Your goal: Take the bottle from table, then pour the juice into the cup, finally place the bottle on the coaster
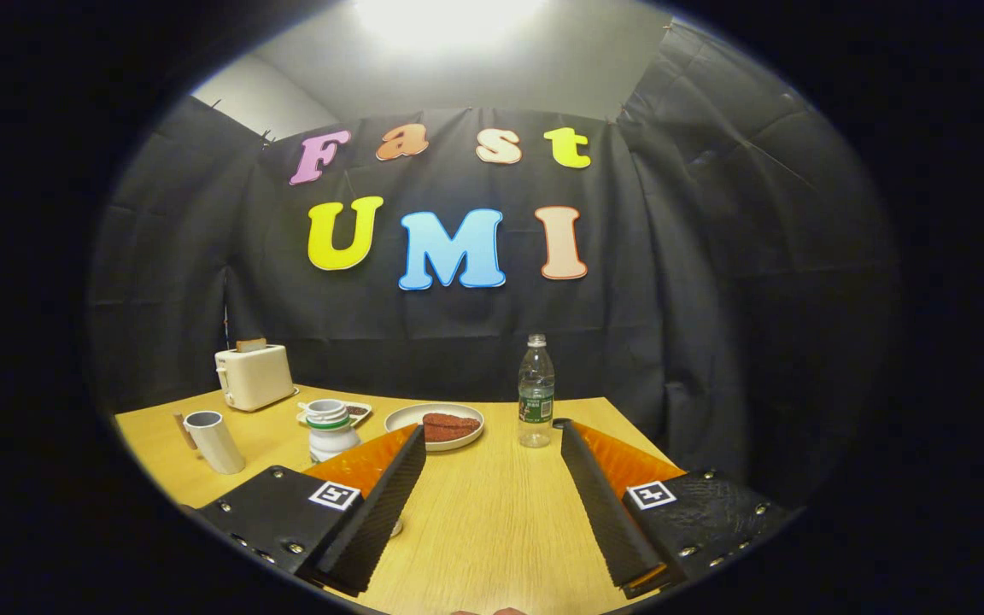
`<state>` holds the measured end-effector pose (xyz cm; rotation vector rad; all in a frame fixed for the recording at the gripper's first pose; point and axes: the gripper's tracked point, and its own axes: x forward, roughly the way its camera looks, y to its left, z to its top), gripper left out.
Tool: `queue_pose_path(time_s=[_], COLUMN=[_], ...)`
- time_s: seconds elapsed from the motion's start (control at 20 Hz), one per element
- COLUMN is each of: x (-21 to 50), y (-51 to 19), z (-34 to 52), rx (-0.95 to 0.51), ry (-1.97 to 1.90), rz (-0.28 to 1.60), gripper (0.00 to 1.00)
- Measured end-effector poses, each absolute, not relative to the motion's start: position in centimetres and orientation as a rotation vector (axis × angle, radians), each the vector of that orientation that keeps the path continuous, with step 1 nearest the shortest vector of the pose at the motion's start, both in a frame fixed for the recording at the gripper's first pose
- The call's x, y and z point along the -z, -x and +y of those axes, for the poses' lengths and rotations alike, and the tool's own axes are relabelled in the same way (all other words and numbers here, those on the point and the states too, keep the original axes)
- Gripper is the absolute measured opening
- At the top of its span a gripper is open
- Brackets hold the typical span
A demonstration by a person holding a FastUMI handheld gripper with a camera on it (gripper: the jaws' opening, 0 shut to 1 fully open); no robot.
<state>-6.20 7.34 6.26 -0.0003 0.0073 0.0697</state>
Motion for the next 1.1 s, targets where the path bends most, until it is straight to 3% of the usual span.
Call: queue_pose_path(time_s=[0.6, 1.1], x=[-0.5, 1.5], y=[6.3, 3.1], z=[16.9, 19.5], rx=[-0.268, -0.217], ry=[-0.036, -0.015], rz=[0.114, 0.111], gripper=[0.99, 0.98])
